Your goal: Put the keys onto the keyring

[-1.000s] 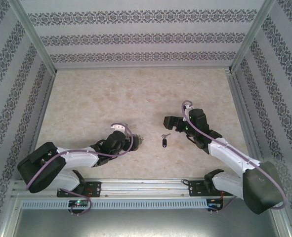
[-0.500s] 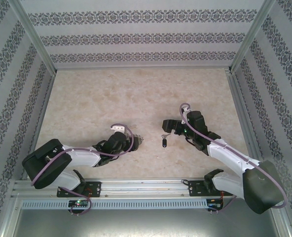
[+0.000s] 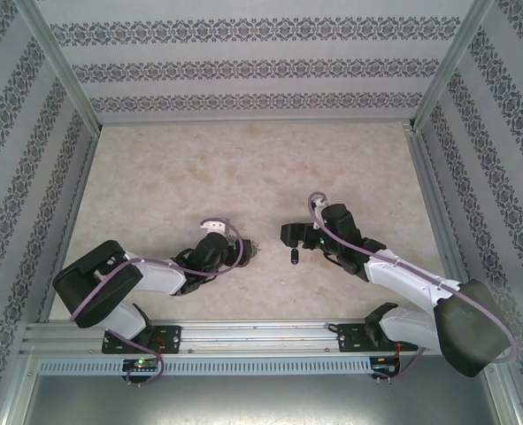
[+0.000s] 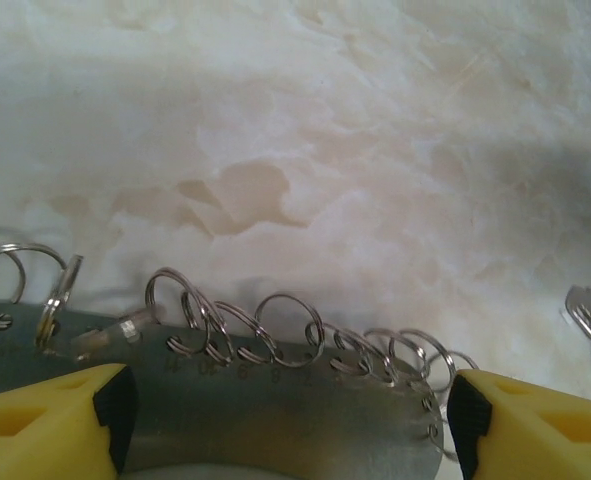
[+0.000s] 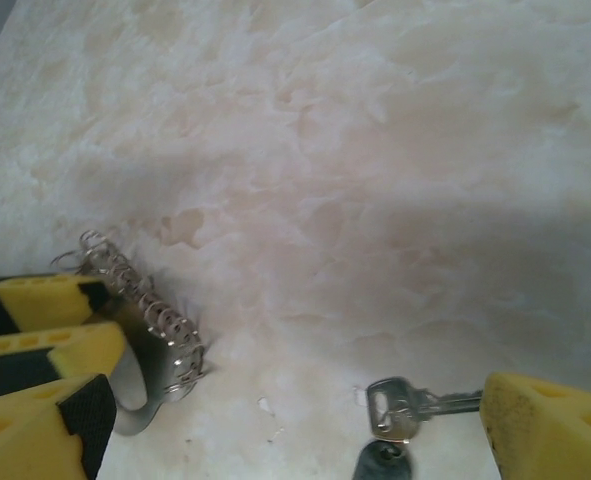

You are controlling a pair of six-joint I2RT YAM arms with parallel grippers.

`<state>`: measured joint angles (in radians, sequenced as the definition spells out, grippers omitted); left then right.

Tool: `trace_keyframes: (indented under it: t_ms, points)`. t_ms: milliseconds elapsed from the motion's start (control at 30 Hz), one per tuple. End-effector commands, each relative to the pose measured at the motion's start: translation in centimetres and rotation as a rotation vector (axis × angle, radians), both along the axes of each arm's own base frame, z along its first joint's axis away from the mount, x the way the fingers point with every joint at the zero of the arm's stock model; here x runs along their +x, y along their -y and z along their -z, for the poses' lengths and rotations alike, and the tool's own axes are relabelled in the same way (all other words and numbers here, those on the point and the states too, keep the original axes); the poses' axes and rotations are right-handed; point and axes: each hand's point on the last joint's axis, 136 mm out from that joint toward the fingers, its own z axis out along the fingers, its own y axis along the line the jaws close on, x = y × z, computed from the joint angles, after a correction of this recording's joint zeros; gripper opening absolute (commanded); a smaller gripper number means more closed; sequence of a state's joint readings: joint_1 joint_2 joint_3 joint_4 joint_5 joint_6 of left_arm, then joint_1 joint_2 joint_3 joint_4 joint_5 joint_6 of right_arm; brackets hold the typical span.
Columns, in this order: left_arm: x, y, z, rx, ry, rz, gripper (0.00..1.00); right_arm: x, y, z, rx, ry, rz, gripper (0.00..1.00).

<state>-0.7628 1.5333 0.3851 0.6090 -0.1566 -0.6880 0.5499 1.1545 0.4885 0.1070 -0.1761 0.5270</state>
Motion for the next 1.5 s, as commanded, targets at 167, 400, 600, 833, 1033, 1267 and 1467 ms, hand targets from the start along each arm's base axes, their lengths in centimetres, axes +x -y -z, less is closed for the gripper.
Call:
trace_keyframes:
  t_ms: [167,400,600,833,1033,1267,1467]
  points:
    - [3.1,-0.7,1.0,0.013,0.018,0.011,0.84,-1.4,-3.3,0.1,0.021,0.024,-0.114,0.85]
    - [4.5,0.7,-1.9,-0.054,0.079,0.081,0.84,-2.6,-6.3,1.6,-0.009,0.003,-0.236,0.73]
    - [4.4,0.6,-6.9,-0.015,0.183,0.150,1.00,-2.8,-7.9,2.8,-0.042,-0.001,-0.285,0.70]
    - [4.9,-1.1,-12.6,0.087,0.307,0.130,1.00,-2.4,-9.2,3.1,-0.035,-0.012,-0.309,0.69]
    - [5.5,-4.7,-15.5,0.069,0.359,-0.050,1.00,-2.5,-10.8,3.0,-0.014,-0.020,-0.365,0.62]
    - [4.7,-5.8,-16.1,-0.048,0.406,0.007,1.00,-3.4,-12.6,3.5,-0.025,-0.048,-0.436,0.48]
    - [4.1,-6.3,-15.7,-0.043,0.397,-0.001,1.00,-2.9,-13.3,4.5,-0.067,-0.059,-0.441,0.43]
